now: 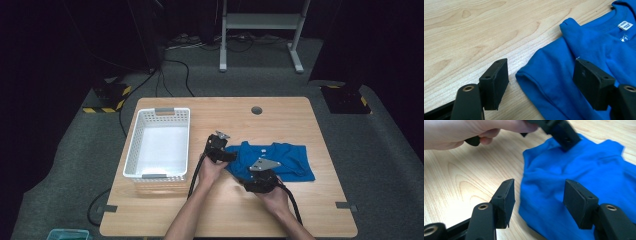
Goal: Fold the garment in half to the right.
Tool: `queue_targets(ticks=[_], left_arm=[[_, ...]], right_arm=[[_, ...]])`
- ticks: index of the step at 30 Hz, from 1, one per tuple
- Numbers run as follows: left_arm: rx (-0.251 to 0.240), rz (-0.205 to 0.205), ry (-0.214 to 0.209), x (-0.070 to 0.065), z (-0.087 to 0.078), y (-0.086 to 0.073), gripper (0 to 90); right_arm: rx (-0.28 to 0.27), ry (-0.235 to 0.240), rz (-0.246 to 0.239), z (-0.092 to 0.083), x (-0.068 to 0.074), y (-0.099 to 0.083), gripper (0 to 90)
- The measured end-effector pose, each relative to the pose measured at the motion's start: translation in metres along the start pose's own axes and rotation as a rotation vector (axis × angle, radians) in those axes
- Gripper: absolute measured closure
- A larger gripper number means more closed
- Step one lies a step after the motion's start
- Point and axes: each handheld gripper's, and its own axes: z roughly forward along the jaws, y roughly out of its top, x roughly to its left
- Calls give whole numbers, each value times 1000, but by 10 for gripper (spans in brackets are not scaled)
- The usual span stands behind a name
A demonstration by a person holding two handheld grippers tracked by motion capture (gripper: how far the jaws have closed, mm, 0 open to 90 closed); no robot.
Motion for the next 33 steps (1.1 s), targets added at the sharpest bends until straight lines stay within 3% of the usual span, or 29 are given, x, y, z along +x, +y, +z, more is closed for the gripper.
queue_targets(ticks=[7,9,17,24,30,33], left_arm=[[3,10,-1,-1,4,-2,347],[3,29,7,-3,5,-2,378],[1,66,11,-8,5,-2,528],[-13,64,5,-10,6,-2,644],[-19,56,-29,-9,7,-2,781],[-17,48,-48,-8,7,-2,809]], right_arm=[[11,-22,-27,14,11,4,427],[21,-34,-27,18,12,4,437],[47,-108,-53,24,15,4,577],[58,-148,-73,23,17,4,691],[57,-154,-68,22,15,5,785],[53,-147,-62,21,15,5,804]])
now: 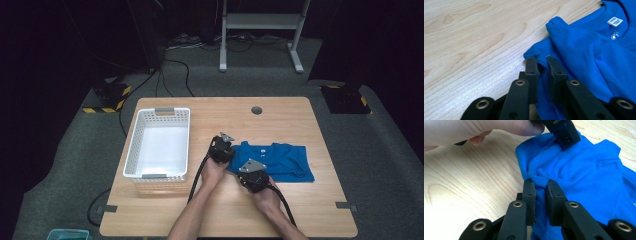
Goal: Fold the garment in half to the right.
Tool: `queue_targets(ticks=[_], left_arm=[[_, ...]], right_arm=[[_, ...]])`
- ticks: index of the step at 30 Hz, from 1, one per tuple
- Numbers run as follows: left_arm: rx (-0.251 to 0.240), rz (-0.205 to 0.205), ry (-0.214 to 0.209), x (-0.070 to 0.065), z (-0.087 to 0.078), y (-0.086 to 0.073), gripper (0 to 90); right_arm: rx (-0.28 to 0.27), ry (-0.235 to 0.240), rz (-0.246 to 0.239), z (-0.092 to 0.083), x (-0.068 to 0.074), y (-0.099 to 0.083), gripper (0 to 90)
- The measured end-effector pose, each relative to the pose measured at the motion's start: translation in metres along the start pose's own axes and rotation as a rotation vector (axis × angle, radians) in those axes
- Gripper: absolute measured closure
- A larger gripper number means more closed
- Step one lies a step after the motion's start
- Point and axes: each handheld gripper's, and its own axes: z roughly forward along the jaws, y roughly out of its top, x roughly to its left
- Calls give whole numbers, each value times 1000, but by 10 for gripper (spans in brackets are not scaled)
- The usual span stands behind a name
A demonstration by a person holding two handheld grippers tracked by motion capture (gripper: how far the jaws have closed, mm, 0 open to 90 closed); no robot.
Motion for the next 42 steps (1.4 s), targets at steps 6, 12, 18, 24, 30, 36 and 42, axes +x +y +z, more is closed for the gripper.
queue_targets(ticks=[6,12,18,24,30,36,42], left_arm=[[5,8,-34,3,-6,1,826],[-25,24,-57,2,-19,8,829],[-44,31,-72,1,-29,16,831],[-65,43,-77,0,-40,24,832],[-74,51,-80,-2,-47,29,832],[-83,53,-87,-2,-52,34,832],[-87,53,-98,-1,-57,37,832]], right_arm=[[6,9,-21,-5,2,4,817],[-17,22,-14,-13,2,6,821],[-42,36,-1,-23,-2,11,823],[-74,49,11,-32,-4,17,824],[-90,59,21,-40,-7,20,826],[-99,64,22,-46,-9,25,827],[-108,77,31,-51,-11,29,827]])
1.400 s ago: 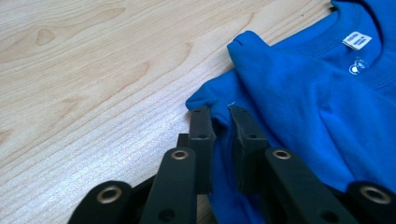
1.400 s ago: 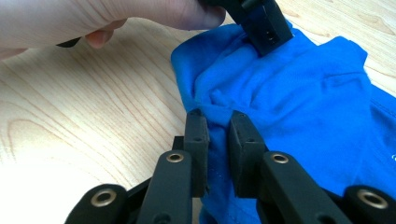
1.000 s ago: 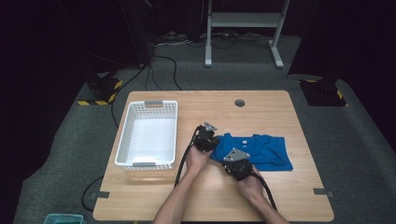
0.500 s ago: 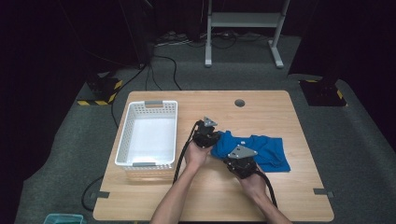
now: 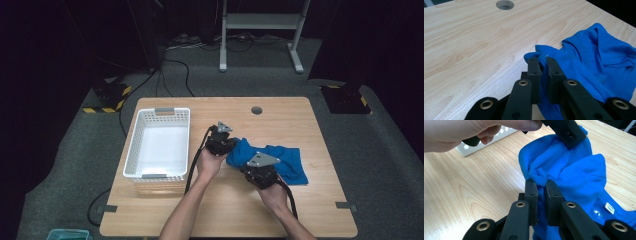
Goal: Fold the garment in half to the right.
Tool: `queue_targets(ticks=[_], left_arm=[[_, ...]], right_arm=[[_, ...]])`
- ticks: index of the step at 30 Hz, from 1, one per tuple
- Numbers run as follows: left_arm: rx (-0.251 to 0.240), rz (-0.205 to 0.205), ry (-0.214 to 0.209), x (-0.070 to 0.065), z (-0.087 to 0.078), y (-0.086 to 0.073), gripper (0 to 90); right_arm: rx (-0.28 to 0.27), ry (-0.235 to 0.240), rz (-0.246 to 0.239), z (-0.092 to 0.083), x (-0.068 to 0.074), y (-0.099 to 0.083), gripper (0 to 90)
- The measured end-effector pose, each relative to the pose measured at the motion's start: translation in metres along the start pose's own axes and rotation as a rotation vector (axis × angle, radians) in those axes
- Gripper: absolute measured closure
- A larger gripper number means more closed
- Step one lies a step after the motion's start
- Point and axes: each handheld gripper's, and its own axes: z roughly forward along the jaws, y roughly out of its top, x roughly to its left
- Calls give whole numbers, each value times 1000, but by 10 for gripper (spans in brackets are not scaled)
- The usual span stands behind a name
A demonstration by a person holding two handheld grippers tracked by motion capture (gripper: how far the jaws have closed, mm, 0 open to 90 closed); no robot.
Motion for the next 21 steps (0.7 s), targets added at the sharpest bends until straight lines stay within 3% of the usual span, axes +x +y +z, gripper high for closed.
queue_targets(ticks=[21], left_arm=[[-5,-19,-29,8,-15,8,833]], right_arm=[[-16,21,4,-8,1,15,829]])
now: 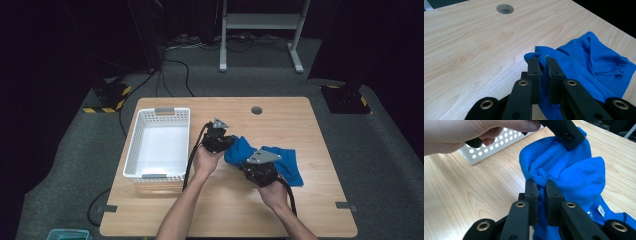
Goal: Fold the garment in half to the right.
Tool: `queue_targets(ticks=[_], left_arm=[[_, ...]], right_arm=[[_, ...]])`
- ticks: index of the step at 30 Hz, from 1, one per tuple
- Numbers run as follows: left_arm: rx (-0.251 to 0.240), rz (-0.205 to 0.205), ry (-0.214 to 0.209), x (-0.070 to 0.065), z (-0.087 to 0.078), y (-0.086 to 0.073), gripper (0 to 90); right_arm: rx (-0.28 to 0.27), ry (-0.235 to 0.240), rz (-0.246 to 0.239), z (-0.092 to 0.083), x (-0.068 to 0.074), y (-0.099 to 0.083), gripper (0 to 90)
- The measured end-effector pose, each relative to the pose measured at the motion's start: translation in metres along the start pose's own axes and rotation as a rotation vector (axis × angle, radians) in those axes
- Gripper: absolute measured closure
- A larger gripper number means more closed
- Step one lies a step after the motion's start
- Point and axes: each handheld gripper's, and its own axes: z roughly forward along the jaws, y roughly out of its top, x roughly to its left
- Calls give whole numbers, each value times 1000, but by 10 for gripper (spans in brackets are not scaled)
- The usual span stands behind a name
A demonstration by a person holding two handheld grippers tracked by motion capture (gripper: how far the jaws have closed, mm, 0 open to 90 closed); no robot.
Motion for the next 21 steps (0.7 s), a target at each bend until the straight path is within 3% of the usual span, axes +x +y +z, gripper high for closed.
queue_targets(ticks=[21], left_arm=[[-3,4,4,10,-26,9,834]], right_arm=[[-29,46,2,-3,4,20,830]])
